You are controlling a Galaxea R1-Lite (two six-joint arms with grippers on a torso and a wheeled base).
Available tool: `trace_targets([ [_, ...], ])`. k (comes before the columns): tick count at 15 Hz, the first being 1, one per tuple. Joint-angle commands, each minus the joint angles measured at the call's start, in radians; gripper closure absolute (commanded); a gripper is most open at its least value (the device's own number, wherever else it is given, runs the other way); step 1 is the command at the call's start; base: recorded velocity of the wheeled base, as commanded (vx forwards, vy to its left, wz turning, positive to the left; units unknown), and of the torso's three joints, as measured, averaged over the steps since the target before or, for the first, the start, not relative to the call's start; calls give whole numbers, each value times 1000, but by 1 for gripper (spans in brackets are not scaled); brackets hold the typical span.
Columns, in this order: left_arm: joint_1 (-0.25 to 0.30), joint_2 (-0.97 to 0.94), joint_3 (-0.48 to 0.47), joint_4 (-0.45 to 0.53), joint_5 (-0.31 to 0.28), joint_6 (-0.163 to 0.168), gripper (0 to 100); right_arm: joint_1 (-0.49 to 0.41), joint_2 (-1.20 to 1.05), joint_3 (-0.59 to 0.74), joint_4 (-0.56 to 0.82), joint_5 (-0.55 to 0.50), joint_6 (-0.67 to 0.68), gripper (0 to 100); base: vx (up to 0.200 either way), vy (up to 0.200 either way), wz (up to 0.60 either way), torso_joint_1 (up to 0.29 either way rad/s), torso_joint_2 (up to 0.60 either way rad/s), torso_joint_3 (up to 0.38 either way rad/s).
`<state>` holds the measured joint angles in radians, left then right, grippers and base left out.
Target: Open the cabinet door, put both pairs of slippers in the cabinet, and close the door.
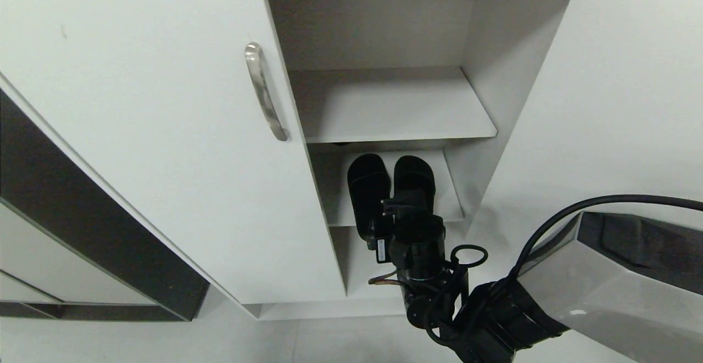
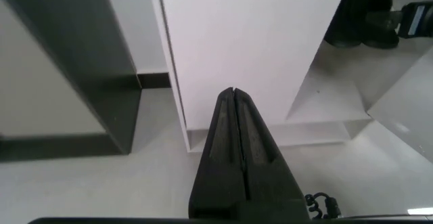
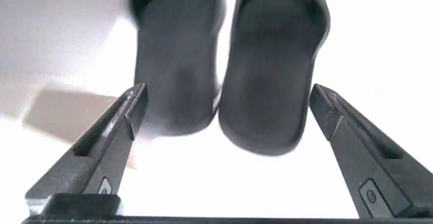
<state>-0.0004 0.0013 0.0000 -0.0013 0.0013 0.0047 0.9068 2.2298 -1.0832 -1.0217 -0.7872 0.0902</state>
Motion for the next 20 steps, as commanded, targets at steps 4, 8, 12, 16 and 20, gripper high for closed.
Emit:
trace_targets([
  [4, 0, 0, 0, 0, 0, 3, 100, 7, -9, 20, 0, -1, 5, 0, -100, 0, 0, -1, 4, 1],
  [8, 0, 0, 0, 0, 8, 5, 100, 12, -7, 42, 0, -1, 8, 0, 0, 0, 0, 0, 0, 0],
  [12, 0, 0, 0, 0, 5, 3, 100, 11, -7, 58, -23, -1, 6, 0, 0, 0, 0, 0, 0, 0],
  [16, 0, 0, 0, 0, -1, 3, 100, 15, -16, 74, -37, 0, 5, 0, 0, 0, 0, 1, 1, 26],
  [20, 0, 0, 0, 0, -3, 3, 100, 15, -27, 95, -37, -1, 2, 0, 0, 0, 0, 0, 0, 181],
])
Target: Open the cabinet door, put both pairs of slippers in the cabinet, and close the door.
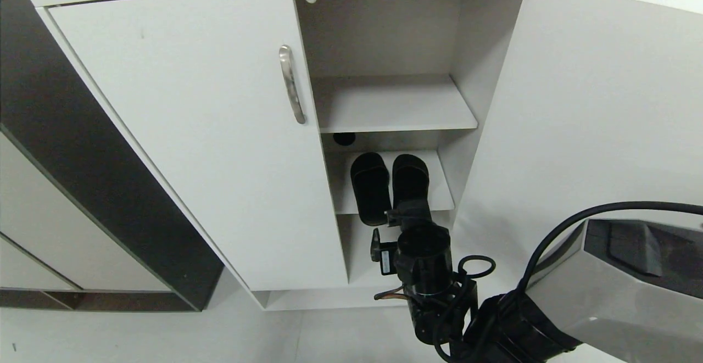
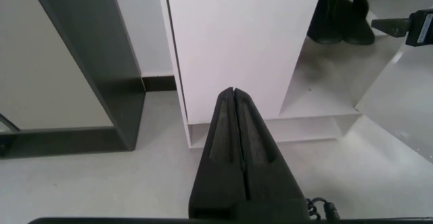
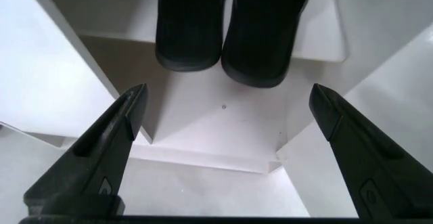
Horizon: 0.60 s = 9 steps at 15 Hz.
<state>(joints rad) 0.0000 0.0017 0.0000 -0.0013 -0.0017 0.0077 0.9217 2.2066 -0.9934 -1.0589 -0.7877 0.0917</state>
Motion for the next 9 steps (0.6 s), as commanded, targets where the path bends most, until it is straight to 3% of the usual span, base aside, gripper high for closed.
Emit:
trace_targets([
  [1, 0, 0, 0, 0, 0, 0, 100, 0, -5, 6, 0, 2, 0, 0, 0, 0, 0, -2, 2, 207],
  [6, 0, 0, 0, 0, 3, 5, 100, 0, -2, 12, 0, 7, 0, 0, 0, 0, 0, 5, 2, 206],
  [9, 0, 0, 0, 0, 2, 23, 100, -3, -5, 53, -1, 13, -20, 0, 0, 0, 0, 2, 5, 71],
])
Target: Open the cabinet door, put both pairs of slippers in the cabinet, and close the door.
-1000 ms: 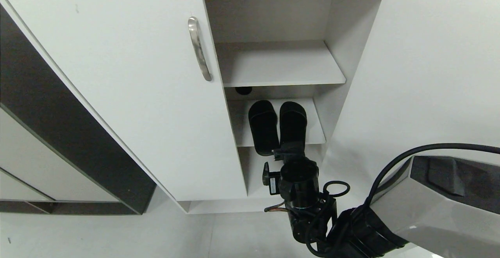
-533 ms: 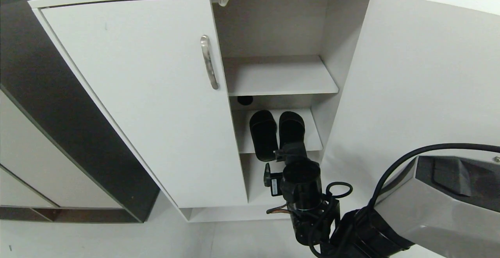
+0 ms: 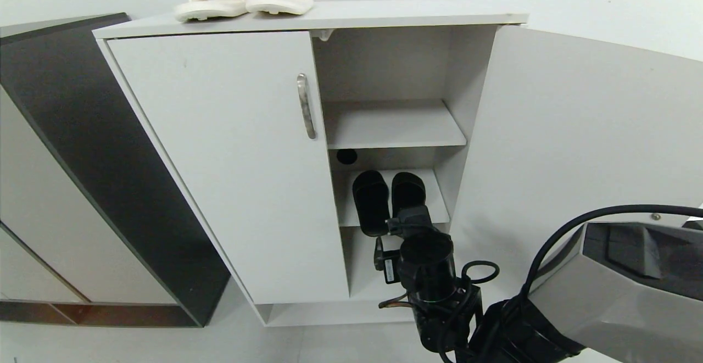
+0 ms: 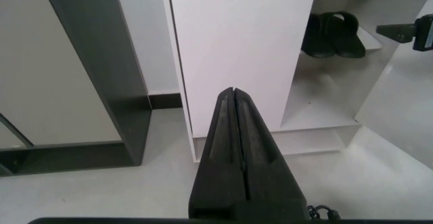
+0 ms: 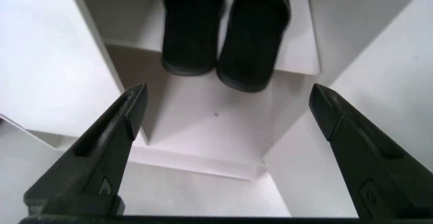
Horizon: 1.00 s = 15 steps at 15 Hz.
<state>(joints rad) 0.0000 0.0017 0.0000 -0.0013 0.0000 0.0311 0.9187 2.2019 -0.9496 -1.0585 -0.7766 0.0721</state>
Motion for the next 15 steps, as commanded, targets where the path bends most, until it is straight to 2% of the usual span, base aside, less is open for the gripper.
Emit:
trace_targets([
  [1, 0, 0, 0, 0, 0, 0, 100, -1, -2, 17, -1, 13, 0, 0, 0, 0, 0, 0, 0, 0],
  [8, 0, 0, 0, 0, 0, 0, 100, -15, 2, 58, -67, 20, -51, 0, 0, 0, 0, 0, 0, 0],
  [11, 0, 0, 0, 0, 0, 0, 100, -17, 1, 97, -124, 76, -68, 0, 0, 0, 0, 0, 0, 0],
  [15, 0, 0, 0, 0, -2, 0, 100, -23, 9, 112, -173, 96, -89, 0, 0, 200, 0, 4, 1, 6],
])
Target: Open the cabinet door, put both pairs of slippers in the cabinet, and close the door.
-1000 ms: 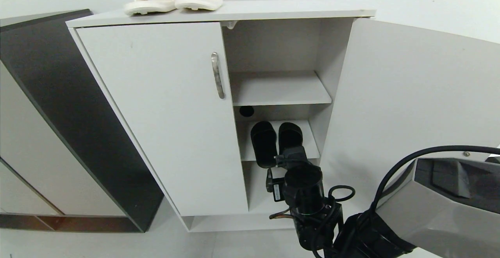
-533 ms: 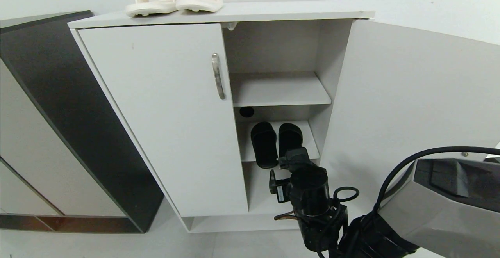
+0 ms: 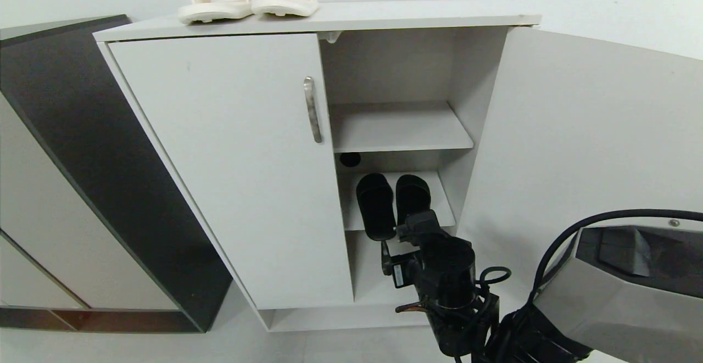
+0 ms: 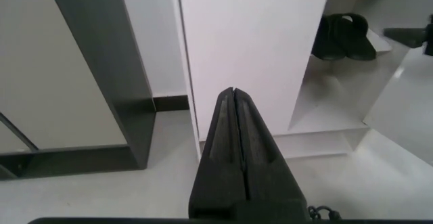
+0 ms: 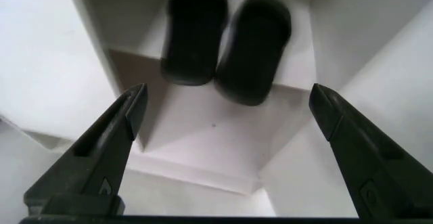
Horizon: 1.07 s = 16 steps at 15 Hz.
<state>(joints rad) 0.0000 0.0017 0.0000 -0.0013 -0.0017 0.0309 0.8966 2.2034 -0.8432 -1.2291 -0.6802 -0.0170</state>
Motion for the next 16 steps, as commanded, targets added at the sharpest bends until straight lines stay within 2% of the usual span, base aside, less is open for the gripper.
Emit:
trace_targets([
  [1, 0, 0, 0, 0, 0, 0, 100, -5, 7, 19, -4, 21, 0, 0, 0, 200, 0, 2, 2, 2],
  [6, 0, 0, 0, 0, 0, 0, 100, -18, -7, 69, -24, 77, -12, 0, 0, 200, 0, -1, 0, 6],
  [14, 0, 0, 0, 0, 0, -2, 100, -22, 4, 78, -62, 93, -37, 0, 0, 200, 0, 2, 3, 2],
  [16, 0, 0, 0, 0, 0, -3, 100, -22, 4, 82, -64, 96, -37, 0, 0, 0, 0, 0, 0, 0],
])
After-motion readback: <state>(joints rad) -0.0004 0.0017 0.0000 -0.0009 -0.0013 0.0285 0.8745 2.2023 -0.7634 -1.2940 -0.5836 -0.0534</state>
